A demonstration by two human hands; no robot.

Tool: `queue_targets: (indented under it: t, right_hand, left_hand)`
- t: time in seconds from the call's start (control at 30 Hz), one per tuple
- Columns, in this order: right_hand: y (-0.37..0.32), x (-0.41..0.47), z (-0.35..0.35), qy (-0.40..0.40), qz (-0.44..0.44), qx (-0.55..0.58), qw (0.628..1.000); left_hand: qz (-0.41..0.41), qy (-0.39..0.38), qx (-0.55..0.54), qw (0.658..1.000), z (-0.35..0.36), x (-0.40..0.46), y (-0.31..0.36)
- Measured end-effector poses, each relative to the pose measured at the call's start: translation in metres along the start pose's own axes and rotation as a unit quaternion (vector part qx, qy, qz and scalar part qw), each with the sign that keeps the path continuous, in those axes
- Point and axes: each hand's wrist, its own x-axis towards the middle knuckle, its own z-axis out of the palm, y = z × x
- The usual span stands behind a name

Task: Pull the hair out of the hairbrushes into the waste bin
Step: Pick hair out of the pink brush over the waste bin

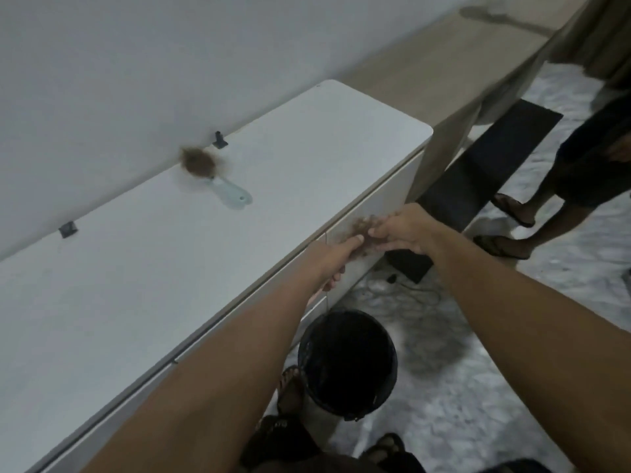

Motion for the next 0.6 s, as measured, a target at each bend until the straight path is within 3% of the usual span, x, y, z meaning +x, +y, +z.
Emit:
queue_targets:
  t: [0.13, 0.3, 0.43, 0.6]
  right_hand:
    - [0.025, 0.009, -0.013, 0.024, 0.038, -0.024, 0.999]
    - [0.055, 0.018, -0.02, 0.09, 0.067, -0.046, 0.993]
    - [0.087, 0.034, -0.023, 0.117, 0.059, -0.092, 0.987]
    - [0.135, 0.059, -0.023, 0.108, 0.076, -0.063, 0.989]
  left_hand:
    - [-0.001, -0.065, 0.055, 0.996, 0.011, 0.02, -0.014]
    - [0.01, -0.093, 0.148, 0.985, 0.028, 0.046, -0.034]
    - [-0.006, -0.142, 0.155, 0.978, 0.042, 0.061, -0.054]
    - [-0.013, -0.172, 0.125, 0.977, 0.063, 0.089, -0.094]
